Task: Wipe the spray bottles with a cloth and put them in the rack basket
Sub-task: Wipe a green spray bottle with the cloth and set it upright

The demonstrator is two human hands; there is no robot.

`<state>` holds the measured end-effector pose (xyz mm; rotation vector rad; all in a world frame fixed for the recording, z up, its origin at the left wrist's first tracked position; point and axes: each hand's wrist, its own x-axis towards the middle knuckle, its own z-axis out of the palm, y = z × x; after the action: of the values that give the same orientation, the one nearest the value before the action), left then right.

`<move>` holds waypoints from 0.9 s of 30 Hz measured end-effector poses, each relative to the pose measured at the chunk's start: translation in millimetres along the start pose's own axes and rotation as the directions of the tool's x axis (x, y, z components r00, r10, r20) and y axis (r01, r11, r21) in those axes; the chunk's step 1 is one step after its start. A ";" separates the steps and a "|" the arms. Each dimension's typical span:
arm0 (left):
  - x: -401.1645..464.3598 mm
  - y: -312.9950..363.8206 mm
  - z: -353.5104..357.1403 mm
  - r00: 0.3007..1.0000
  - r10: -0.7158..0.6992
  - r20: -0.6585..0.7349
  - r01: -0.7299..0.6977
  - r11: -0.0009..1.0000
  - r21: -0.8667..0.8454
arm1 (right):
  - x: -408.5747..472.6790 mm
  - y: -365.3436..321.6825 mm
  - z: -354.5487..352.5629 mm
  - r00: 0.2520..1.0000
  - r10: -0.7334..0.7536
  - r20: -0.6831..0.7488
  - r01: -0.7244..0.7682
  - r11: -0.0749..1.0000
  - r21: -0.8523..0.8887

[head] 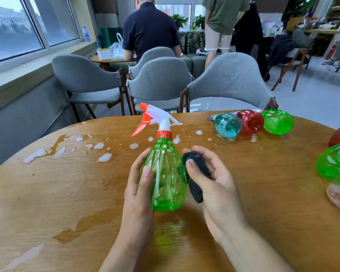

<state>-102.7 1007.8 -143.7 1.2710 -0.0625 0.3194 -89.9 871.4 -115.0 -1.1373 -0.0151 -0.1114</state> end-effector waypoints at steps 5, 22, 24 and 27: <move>-5.8 -5.2 5.8 0.998 0.025 0.061 -0.030 0.996 0.080 | 15.9 -16.3 -11.6 0.886 -0.461 -0.057 0.450 0.881 -0.145; -2.3 -1.9 3.3 0.998 0.059 0.012 -0.059 0.994 0.094 | -8.3 22.1 -14.3 0.547 -0.538 0.641 0.827 0.233 -0.511; -3.4 -3.5 6.6 0.996 0.076 0.040 -0.080 0.988 0.129 | 1.5 12.2 -12.0 0.668 -0.566 0.484 0.728 0.361 -0.583; -3.9 -4.0 7.5 0.999 0.044 0.018 -0.044 0.997 0.057 | 11.8 19.5 -11.9 0.865 -0.456 0.211 0.492 0.688 -0.534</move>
<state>-104.4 999.0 -146.0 1.3304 -0.0960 0.3508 -76.8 867.7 -136.8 -1.7303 -0.3608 -0.5831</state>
